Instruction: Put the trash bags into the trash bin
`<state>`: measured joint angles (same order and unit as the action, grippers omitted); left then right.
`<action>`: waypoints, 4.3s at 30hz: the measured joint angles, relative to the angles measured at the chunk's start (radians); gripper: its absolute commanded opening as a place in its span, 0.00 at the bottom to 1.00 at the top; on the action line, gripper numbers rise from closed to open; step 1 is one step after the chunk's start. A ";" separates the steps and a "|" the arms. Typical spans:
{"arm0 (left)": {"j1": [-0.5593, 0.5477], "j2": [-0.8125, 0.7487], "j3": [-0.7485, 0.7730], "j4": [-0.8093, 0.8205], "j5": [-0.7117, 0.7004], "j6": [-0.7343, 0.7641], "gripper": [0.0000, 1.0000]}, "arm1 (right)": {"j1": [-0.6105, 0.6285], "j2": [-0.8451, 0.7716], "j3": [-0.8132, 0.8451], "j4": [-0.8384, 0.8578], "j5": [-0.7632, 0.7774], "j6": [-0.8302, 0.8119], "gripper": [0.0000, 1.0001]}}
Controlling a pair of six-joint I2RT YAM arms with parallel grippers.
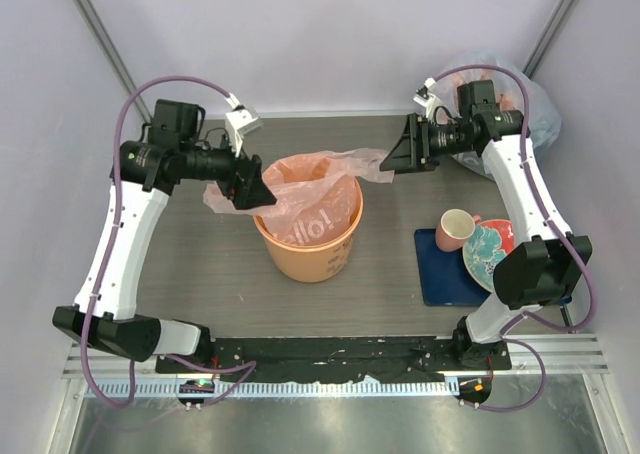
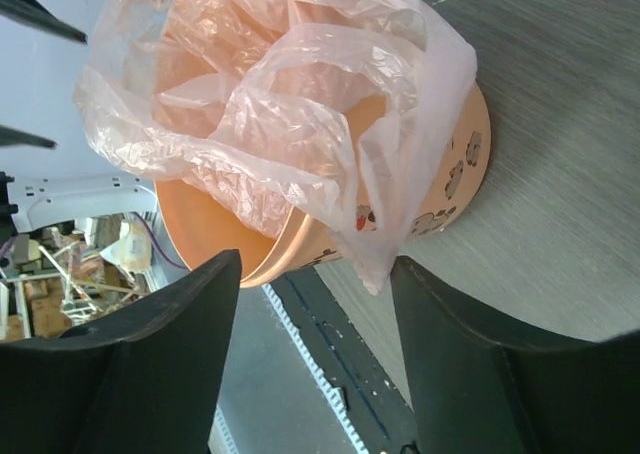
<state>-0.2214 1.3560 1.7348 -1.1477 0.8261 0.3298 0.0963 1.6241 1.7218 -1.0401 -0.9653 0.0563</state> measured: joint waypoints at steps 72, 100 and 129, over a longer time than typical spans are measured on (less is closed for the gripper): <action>0.349 0.000 -0.579 0.414 0.183 -0.476 0.44 | 0.139 0.032 -0.323 0.163 0.350 -0.185 0.01; 0.351 0.364 -0.719 0.519 -0.031 -0.531 0.00 | 0.174 0.199 -0.492 0.354 0.460 -0.229 0.01; 0.439 0.149 -0.722 0.417 -0.333 -0.484 0.86 | 0.180 0.013 -0.483 0.251 0.714 -0.280 0.88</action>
<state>0.2176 1.5047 1.0126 -0.7307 0.4934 -0.1547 0.2768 1.6367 1.2388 -0.7895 -0.2516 -0.2241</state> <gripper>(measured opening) 0.802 0.841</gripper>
